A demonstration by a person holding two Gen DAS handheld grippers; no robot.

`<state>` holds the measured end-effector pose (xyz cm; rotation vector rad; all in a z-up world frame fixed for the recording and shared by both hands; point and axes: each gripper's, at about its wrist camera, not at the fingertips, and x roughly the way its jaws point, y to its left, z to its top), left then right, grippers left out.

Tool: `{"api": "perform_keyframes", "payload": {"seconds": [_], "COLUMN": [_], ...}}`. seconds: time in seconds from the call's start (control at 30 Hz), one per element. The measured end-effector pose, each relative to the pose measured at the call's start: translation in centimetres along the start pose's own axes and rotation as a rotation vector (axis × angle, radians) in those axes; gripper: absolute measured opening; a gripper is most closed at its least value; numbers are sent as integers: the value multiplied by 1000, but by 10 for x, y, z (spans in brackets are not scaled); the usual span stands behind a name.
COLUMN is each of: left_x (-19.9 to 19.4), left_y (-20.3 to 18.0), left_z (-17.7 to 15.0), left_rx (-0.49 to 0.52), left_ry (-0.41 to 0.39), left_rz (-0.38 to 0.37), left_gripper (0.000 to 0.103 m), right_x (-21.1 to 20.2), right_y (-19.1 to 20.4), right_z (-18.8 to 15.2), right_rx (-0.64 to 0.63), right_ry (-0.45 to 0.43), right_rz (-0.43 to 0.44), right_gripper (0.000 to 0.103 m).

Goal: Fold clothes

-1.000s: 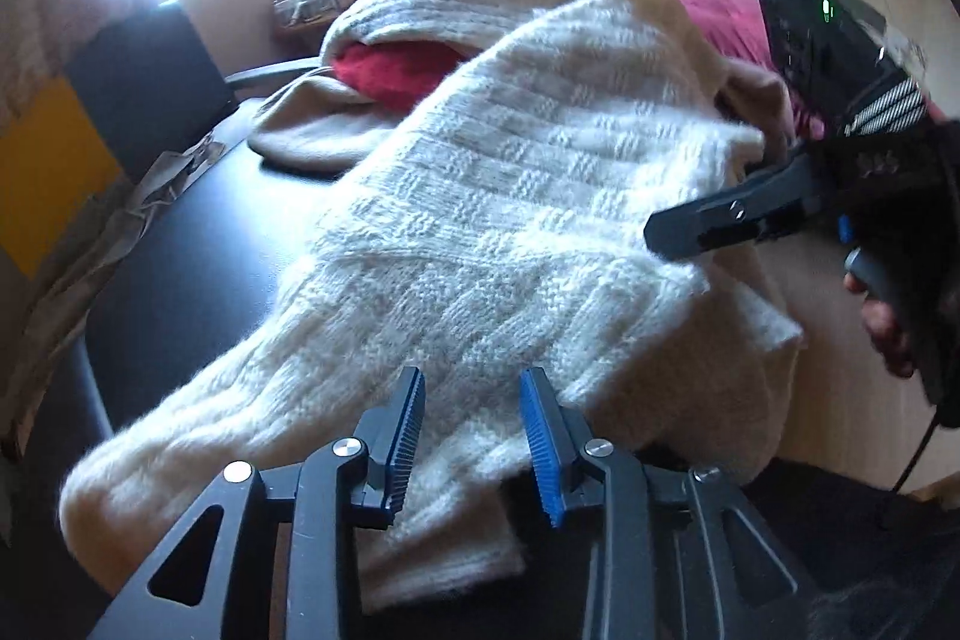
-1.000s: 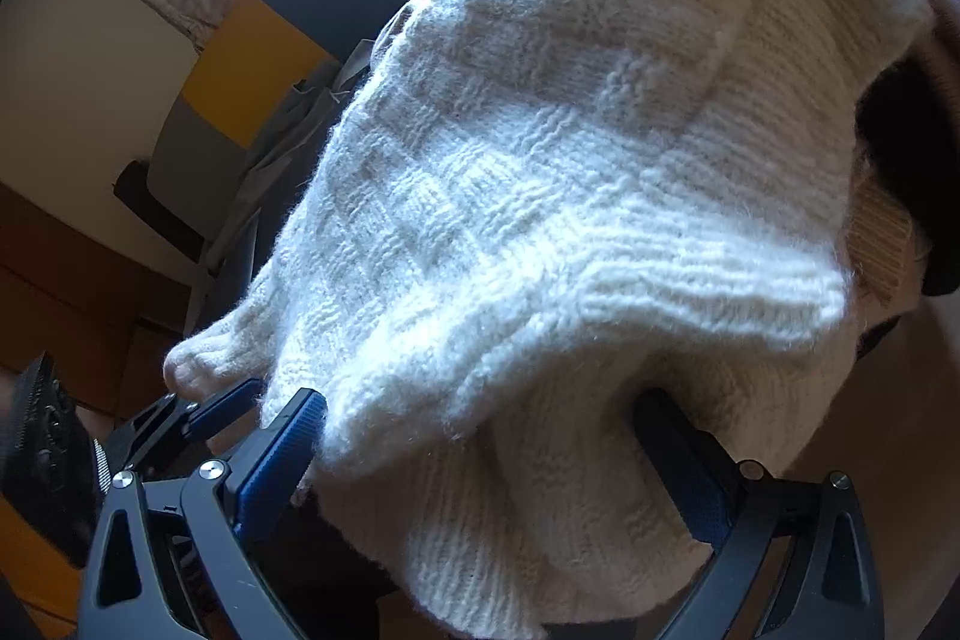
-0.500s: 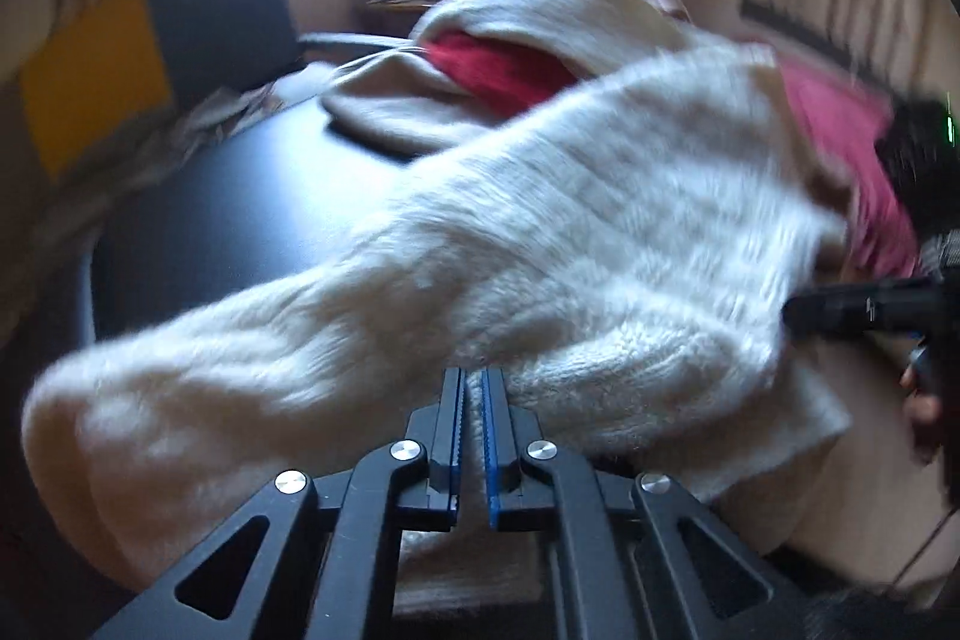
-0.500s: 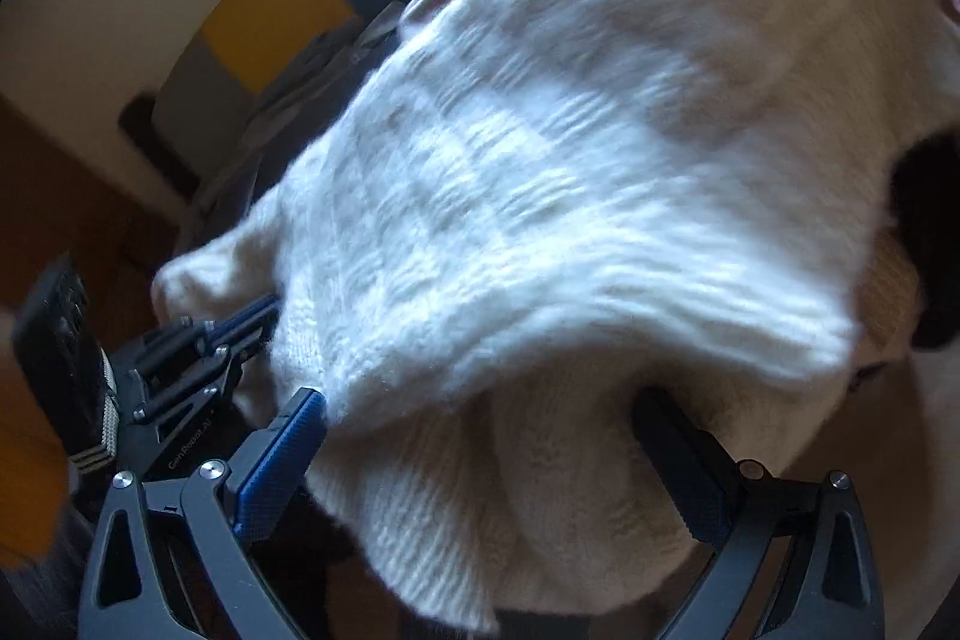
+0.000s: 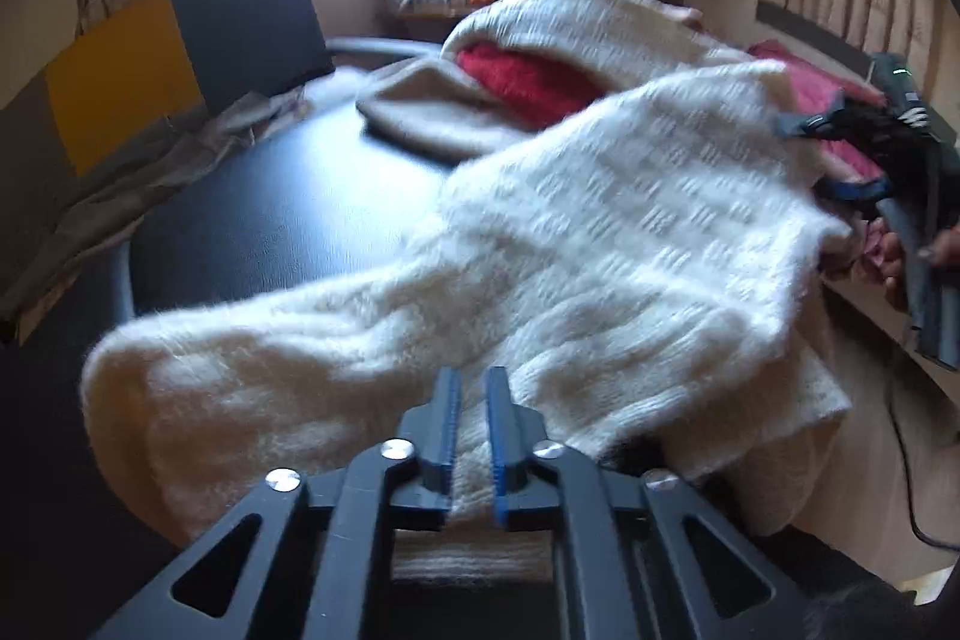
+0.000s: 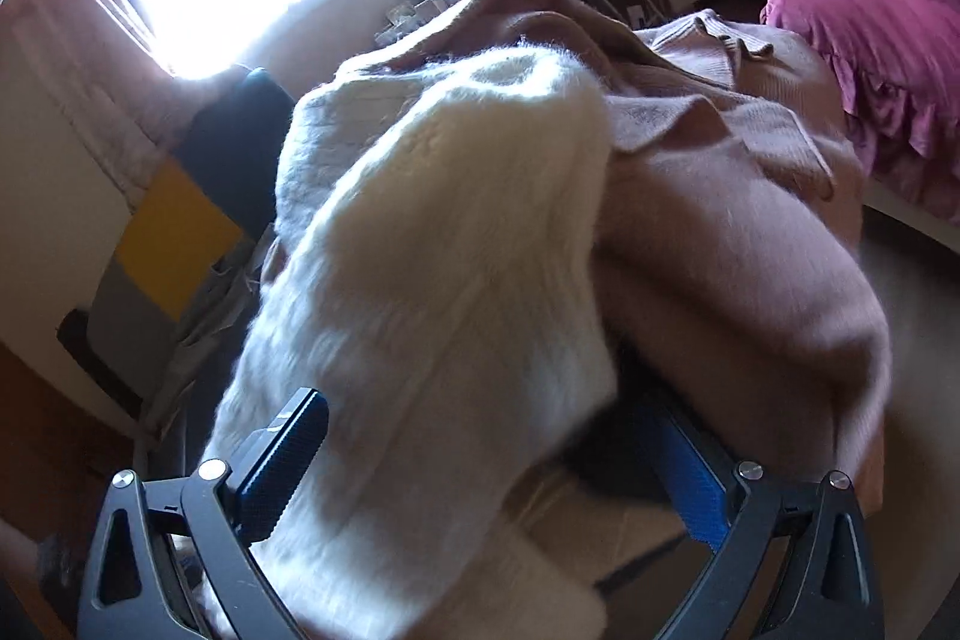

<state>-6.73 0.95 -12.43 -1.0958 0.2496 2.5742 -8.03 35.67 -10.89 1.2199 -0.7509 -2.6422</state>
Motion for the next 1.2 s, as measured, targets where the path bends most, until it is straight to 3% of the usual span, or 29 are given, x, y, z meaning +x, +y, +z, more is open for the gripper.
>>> {"api": "perform_keyframes", "payload": {"seconds": [0.03, 0.07, 0.1, 0.23, 0.37, 0.53, 0.6, 0.63, 0.73, 0.8, 0.87, 1.03, 1.2], "left_x": [-7, -10, -12, -7, 9, 39, 49, 50, 49, 47, 45, 38, 16], "left_y": [-2, -5, -9, -29, -54, -61, -51, -44, -21, -8, 6, 13, 14], "left_z": [-1, -3, -6, -15, -15, -8, -4, -2, 4, 5, 5, 6, 8], "left_rx": [14, 41, 78, 213, 318, 346, 274, 223, 49, -35, -111, -165, -188], "left_ry": [-30, -39, -35, 2, 11, 44, 68, 73, 77, 77, 75, 50, -14], "left_rz": [-15, -30, -47, -88, -82, -32, -39, -54, -113, -144, -170, -159, -141], "left_gripper": [23, 24, 28, 35, 40, 43, 40, 27, 14, 12, 11, 10, 10], "right_x": [0, 1, 1, 2, 1, 11, 20, 27, 50, 67, 75, 89, 71], "right_y": [-3, -5, -8, -7, 17, 30, 34, 36, 42, 40, 38, 34, 56], "right_z": [4, 8, 12, 23, 26, 40, 41, 37, 25, 19, 20, 23, 22], "right_rx": [5, 9, 14, -17, -95, -119, -126, -136, -161, -145, -114, -55, -86], "right_ry": [-8, -15, -23, -38, -23, -3, 17, 39, 112, 186, 205, 243, 164], "right_rz": [-8, -15, -23, -51, -24, 7, 24, 32, 57, 76, 107, 162, 85], "right_gripper": [70, 41, 29, 18, 16, 16, 16, 16, 19, 19, 19, 21, 22]}}
